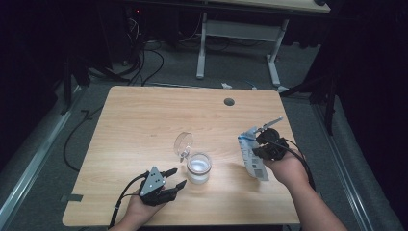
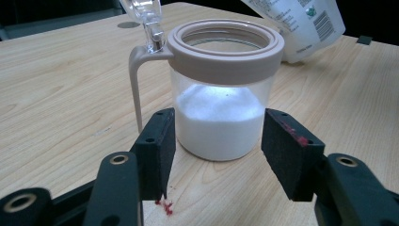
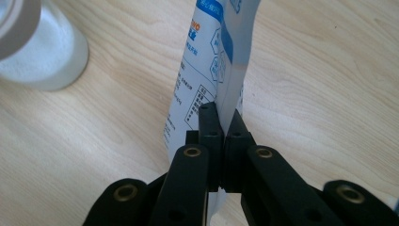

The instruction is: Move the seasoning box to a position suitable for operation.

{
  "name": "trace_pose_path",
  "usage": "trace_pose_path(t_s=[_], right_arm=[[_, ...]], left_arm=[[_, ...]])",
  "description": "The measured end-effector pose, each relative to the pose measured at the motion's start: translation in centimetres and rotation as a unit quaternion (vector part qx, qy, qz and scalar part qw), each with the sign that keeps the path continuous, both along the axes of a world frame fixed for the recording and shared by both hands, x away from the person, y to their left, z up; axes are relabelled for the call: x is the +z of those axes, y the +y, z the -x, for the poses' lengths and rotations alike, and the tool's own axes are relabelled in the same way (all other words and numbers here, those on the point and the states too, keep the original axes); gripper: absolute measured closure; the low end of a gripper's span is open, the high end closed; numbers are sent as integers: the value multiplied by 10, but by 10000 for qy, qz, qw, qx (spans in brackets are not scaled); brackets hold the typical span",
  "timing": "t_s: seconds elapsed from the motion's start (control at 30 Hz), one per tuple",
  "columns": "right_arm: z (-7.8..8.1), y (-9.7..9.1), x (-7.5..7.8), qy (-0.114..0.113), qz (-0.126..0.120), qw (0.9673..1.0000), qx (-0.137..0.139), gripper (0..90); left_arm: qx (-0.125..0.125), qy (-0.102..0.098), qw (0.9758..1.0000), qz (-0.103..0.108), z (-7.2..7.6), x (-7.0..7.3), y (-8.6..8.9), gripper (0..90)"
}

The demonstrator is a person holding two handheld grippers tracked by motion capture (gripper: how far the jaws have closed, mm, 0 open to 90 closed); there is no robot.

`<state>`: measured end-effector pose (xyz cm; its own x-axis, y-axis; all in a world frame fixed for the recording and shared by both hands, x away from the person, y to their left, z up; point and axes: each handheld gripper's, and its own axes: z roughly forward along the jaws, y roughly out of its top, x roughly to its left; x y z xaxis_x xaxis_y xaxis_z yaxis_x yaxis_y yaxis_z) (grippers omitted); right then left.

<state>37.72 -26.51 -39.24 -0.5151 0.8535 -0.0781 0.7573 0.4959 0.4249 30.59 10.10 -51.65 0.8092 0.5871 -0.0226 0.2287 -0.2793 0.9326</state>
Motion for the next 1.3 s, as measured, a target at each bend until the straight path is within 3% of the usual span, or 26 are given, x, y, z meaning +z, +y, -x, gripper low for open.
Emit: trace_pose_path(t_s=[0.27, 0.47, 0.63, 0.87, 1.1, 1.3], right_arm=[[5, -3, -1, -398, -295, 9987, -79, 895], [13, -8, -4, -705, -311, 9970, -60, 896], [20, -14, -8, -888, -601, 9941, -164, 899], [32, -21, -10, -1253, -867, 9881, -202, 900], [42, -28, -18, -1580, -1229, 9794, -268, 899], [50, -31, -29, -1834, -1327, 9737, -258, 899]], left_arm=[[32, 33, 10000, -7, -1, 0, 2, 461], [48, 87, 10000, -1, -4, 0, 3, 460], [82, 117, 9999, 9, -6, 0, 6, 459], [132, 156, 9998, 21, -9, -1, 9, 458], [109, 222, 9997, -65, -13, -2, 10, 448], [164, 220, 9995, -144, -16, -2, 16, 436]])
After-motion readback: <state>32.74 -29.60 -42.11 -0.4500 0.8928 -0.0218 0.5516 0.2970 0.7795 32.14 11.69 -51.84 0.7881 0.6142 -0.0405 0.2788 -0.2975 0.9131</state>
